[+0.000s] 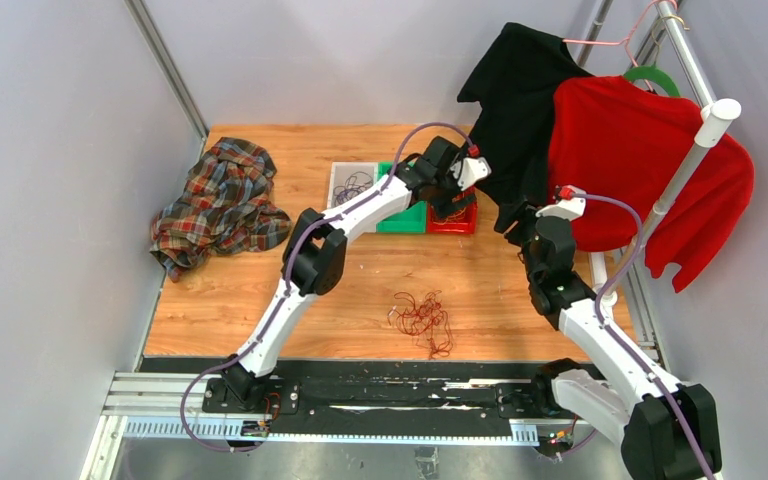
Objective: Untangle the cables
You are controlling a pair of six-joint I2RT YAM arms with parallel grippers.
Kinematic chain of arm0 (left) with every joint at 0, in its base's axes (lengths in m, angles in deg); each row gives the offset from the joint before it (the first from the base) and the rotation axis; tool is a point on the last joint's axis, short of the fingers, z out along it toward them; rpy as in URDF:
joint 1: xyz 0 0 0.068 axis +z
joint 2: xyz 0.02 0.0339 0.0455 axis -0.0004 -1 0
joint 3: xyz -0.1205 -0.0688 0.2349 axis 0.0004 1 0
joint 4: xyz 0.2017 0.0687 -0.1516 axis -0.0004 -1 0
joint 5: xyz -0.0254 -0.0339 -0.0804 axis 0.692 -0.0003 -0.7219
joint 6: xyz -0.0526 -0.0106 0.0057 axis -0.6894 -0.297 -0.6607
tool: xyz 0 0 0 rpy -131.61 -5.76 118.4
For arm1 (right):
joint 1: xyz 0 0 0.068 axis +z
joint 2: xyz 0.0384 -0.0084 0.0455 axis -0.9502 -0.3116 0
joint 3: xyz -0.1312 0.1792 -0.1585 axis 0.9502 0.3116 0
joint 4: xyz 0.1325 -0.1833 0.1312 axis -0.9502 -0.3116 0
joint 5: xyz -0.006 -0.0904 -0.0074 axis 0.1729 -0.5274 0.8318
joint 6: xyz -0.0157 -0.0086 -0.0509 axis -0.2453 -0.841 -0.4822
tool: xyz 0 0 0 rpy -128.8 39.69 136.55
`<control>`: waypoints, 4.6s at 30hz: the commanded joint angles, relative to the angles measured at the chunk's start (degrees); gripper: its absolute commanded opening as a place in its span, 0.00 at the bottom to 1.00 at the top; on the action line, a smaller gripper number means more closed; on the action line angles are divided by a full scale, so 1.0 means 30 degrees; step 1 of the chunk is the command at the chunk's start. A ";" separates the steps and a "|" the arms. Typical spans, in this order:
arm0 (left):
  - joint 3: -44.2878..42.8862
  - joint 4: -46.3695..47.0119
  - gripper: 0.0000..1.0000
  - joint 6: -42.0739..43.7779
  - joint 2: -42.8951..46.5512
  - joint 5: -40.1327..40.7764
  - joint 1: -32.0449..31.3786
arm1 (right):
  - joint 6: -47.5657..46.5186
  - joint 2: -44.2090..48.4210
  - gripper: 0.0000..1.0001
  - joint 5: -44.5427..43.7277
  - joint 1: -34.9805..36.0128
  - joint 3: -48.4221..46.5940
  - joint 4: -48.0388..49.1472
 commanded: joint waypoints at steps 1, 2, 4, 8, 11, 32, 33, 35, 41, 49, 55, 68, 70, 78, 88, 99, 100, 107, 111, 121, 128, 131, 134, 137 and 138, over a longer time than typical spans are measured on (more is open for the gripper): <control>0.0114 -0.1298 0.92 -0.0261 0.3747 -0.0872 0.0025 | -0.0648 0.0088 0.61 0.0525 -0.0247 -0.0628 -0.0365; 0.0472 -0.1358 0.96 -0.0490 0.4318 -0.1075 0.0083 | -0.0722 0.0049 0.61 0.0548 -0.0258 -0.0660 -0.0408; 0.1130 -0.1456 0.99 -0.1060 0.5356 -0.1314 0.0346 | -0.0792 -0.0049 0.61 0.0627 -0.0236 -0.0649 -0.0484; 0.2661 -0.1011 0.99 -0.3988 0.6698 -0.1905 0.1432 | -0.0890 -0.0185 0.61 0.0679 -0.0232 -0.0607 -0.0505; 0.3102 -0.0524 0.91 -0.7255 0.6467 -0.2853 0.2546 | -0.0964 -0.0270 0.61 0.0669 -0.0237 -0.0605 -0.0469; 0.2819 0.1311 0.59 -1.5786 0.2054 -0.6814 0.4683 | -0.1801 -0.1647 0.60 0.0780 -0.0236 -0.1038 -0.0062; 0.2667 0.1301 0.59 -1.5794 0.1850 -0.6721 0.4764 | -0.1939 -0.1658 0.60 0.0792 -0.0235 -0.1055 -0.0099; 0.2317 0.1327 0.59 -1.5909 0.1495 -0.6829 0.4967 | -0.2174 -0.1652 0.60 0.0786 -0.0256 -0.1126 -0.0195; 0.2964 0.2455 0.60 -1.6326 0.1332 -0.7413 0.5086 | -0.2362 -0.1763 0.60 0.0754 -0.0256 -0.1102 -0.0065; 0.3599 0.4218 0.53 -1.7796 0.1482 -0.8469 0.5112 | -0.2473 -0.1570 0.57 0.0417 -0.0237 -0.1041 -0.0186; 0.4826 0.4999 0.54 -1.8358 0.1805 -0.8659 0.5144 | -0.2694 -0.1367 0.55 0.0361 -0.0249 -0.0987 -0.0245; 0.6092 0.6148 0.20 -1.7463 0.3347 -0.7740 0.5173 | -0.2408 -0.1417 0.53 0.0729 -0.0245 -0.0907 -0.0124; 0.6383 0.6326 0.17 -1.7184 0.3596 -0.7386 0.5173 | -0.2363 -0.1417 0.53 0.0859 -0.0237 -0.0898 -0.0089; 0.6862 0.6487 0.07 -1.5991 0.4408 -0.6891 0.4706 | -0.2308 -0.1388 0.51 0.0707 -0.0233 -0.0818 -0.0119; 0.6596 0.5713 0.05 -1.4171 0.5364 -0.6407 0.3347 | -0.1933 -0.1517 0.50 0.0502 -0.0243 -0.0359 0.0091; 0.4825 0.4602 0.02 -1.0037 0.3326 -0.2813 0.1684 | -0.1698 -0.1357 0.50 0.0252 -0.0254 -0.0195 0.0143; 0.4537 0.4624 0.02 -0.9323 0.3086 -0.2610 0.1492 | -0.1648 -0.1329 0.50 0.0236 -0.0241 -0.0146 0.0146; 0.3109 0.4518 0.02 -0.5805 0.1517 -0.0453 0.0369 | -0.1530 -0.1245 0.50 0.0172 -0.0245 0.0088 0.0176; 0.2655 0.4221 0.01 -0.4631 0.0775 0.0349 0.0158 | -0.1427 -0.1274 0.50 0.0156 -0.0253 0.0181 0.0227; 0.3022 0.4274 0.02 -0.3748 0.0448 0.1064 -0.0071 | -0.1307 -0.1247 0.50 0.0054 -0.0235 0.0229 0.0246; 0.3542 0.3901 0.53 -0.5867 0.2291 0.0046 -0.0042 | -0.1269 -0.0784 0.49 -0.0051 -0.0236 0.0242 -0.0065; 0.3955 0.3348 0.66 -0.6205 0.3579 -0.0681 -0.0016 | -0.1182 -0.0580 0.49 -0.0123 -0.0240 0.0224 -0.0186; 0.3915 0.2439 0.81 -0.6411 0.4591 -0.1320 0.0083 | -0.1048 -0.0470 0.48 0.0029 -0.0251 0.0107 -0.0410; 0.3877 0.1422 0.92 -0.6743 0.5561 -0.2111 0.0339 | -0.0909 -0.0239 0.48 0.0039 -0.0252 0.0127 -0.0576; 0.3784 0.1004 0.95 -0.6790 0.5804 -0.2435 0.0405 | -0.0897 -0.0179 0.48 0.0039 -0.0235 0.0090 -0.0671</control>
